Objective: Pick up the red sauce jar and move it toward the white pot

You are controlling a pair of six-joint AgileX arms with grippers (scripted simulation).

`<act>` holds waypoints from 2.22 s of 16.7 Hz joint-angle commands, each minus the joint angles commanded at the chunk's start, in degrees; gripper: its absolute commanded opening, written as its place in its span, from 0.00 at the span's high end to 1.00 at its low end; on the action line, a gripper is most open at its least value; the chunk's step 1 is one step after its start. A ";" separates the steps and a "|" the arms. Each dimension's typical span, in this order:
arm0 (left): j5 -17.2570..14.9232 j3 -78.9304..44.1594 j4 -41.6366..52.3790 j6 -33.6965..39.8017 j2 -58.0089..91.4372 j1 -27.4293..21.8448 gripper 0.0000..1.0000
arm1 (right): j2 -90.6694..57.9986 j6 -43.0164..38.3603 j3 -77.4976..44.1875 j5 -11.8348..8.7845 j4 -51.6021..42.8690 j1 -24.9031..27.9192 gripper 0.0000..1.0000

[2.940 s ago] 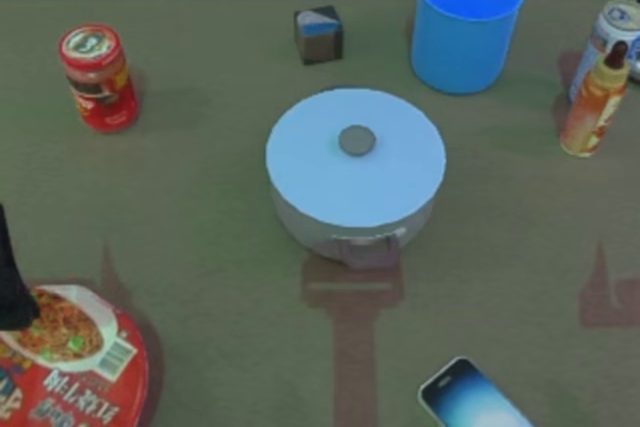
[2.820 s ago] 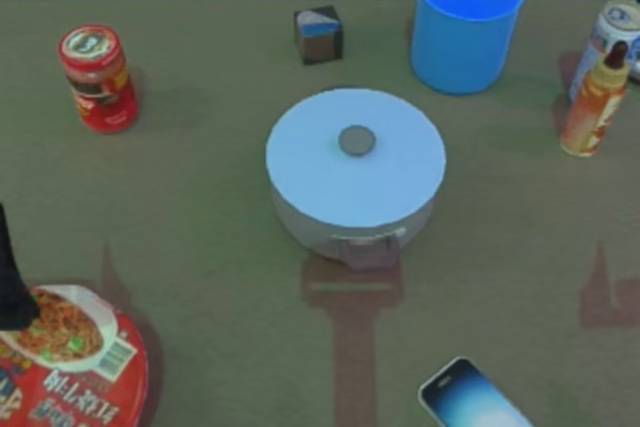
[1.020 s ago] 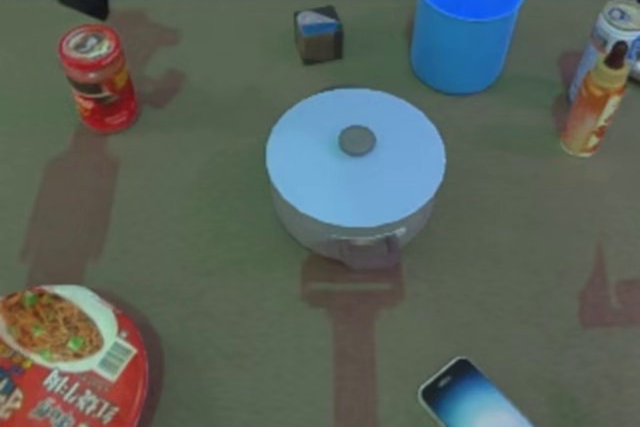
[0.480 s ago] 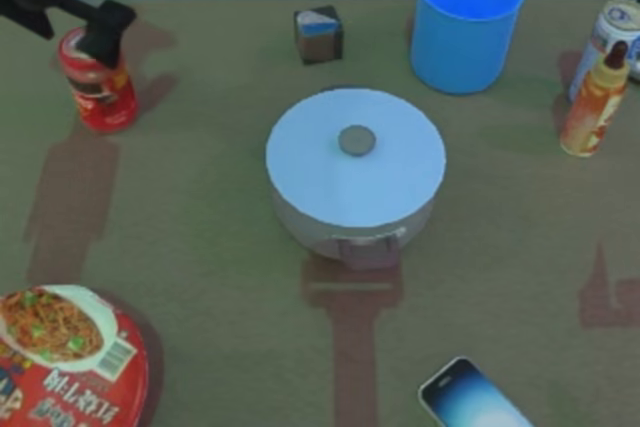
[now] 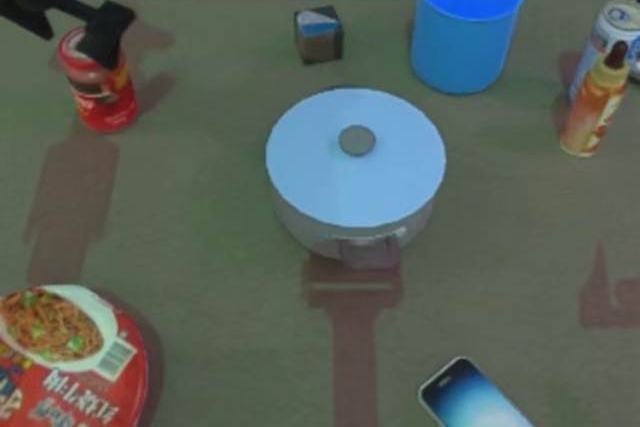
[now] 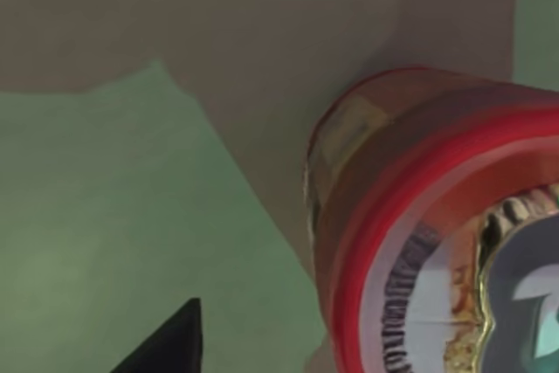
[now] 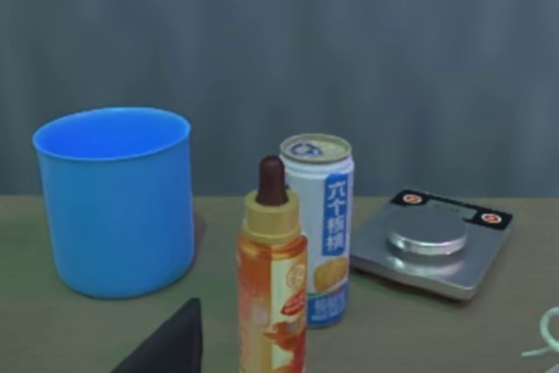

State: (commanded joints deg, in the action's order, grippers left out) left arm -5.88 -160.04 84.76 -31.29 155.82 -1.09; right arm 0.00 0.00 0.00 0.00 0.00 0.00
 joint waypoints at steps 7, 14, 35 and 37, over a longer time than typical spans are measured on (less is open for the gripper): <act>0.08 14.11 -12.00 0.26 -1.99 -0.21 0.00 | 0.00 0.00 0.00 0.00 0.00 0.00 0.00; 0.08 14.75 -12.61 0.27 -2.06 -0.22 0.23 | 0.00 0.00 0.00 0.00 0.00 0.00 0.00; 0.12 15.61 -12.68 0.18 -2.92 -0.12 1.00 | 0.00 0.00 0.00 0.00 0.00 0.00 0.00; 0.14 18.86 -12.90 0.15 -6.13 -0.06 1.00 | 0.00 0.00 0.00 0.00 0.00 0.00 0.00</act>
State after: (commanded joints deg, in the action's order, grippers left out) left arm -5.74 -141.18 71.86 -31.15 149.70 -1.15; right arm 0.00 0.00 0.00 0.00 0.00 0.00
